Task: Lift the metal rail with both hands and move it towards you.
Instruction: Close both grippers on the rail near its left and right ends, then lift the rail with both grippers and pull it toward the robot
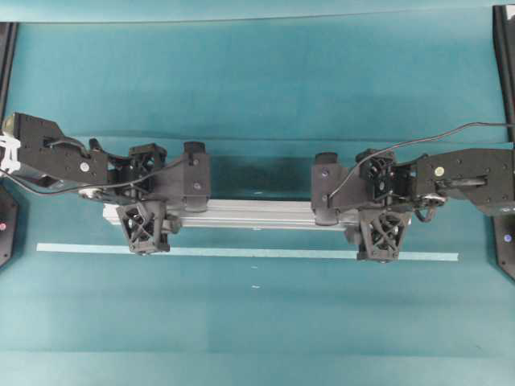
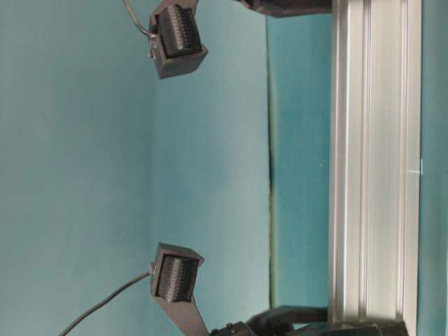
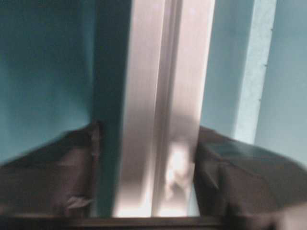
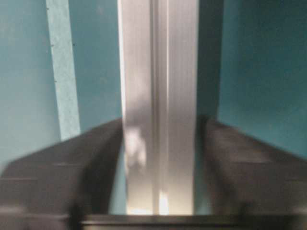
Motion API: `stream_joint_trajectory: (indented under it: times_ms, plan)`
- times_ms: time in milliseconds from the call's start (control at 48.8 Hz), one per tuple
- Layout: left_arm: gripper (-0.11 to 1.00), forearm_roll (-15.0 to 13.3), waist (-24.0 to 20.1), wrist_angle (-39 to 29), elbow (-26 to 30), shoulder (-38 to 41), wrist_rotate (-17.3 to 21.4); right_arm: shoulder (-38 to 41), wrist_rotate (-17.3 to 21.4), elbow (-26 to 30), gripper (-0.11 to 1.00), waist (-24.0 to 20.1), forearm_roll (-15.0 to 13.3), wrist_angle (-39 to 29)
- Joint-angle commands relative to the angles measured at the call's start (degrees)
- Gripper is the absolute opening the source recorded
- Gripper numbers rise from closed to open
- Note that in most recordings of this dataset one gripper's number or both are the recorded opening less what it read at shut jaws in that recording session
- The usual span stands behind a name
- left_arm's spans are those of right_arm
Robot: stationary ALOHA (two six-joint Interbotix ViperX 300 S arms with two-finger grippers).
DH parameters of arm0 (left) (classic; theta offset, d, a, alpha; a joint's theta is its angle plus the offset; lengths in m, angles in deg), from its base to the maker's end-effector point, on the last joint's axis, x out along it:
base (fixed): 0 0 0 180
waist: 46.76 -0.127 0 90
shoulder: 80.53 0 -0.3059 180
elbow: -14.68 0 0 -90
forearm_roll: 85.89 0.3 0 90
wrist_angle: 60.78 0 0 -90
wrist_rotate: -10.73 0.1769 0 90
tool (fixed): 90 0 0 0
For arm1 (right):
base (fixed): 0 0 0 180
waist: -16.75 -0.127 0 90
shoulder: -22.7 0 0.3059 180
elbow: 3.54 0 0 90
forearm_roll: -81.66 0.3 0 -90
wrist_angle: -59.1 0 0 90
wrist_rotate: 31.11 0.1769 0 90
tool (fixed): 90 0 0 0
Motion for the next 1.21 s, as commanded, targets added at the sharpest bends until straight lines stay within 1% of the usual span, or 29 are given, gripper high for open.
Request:
stream_joint_trajectory:
  times_ms: [0,20,41,738,799,902,984,1066,1189]
  plan:
    - [0.36,0.09,-0.09,0.09,0.00,-0.35,-0.62,0.53,0.18,0.70,0.47,-0.09,0.26,-0.09]
    - [0.31,0.09,-0.18,0.18,-0.18,-0.44,-0.79,0.62,0.18,0.79,0.42,-0.09,0.26,-0.18]
    - [0.31,0.09,-0.18,0.18,-0.18,-0.53,-0.88,0.62,0.09,0.88,0.40,0.00,0.44,-0.09]
    - [0.31,0.09,0.09,0.00,-0.18,-0.62,-1.05,0.88,0.18,1.32,0.40,0.00,0.88,-0.88]
    - [0.31,0.00,0.09,-0.88,0.35,-1.67,-1.14,0.26,0.18,2.20,0.40,0.00,1.32,-2.64]
    - [0.31,0.00,0.44,-3.96,1.85,-4.48,-1.41,-2.11,0.26,4.83,0.40,0.00,1.85,-8.09]
    - [0.31,0.00,0.88,-8.35,4.04,-7.47,-2.02,-4.22,0.26,7.47,0.40,0.00,1.85,-12.66]
    - [0.31,0.00,1.67,-14.68,7.56,-10.63,-2.72,-6.24,0.26,10.72,0.40,0.00,1.85,-17.49]
    - [0.31,0.00,2.29,-20.83,11.07,-14.24,-2.64,-8.79,0.88,16.08,0.40,0.00,1.85,-26.63]
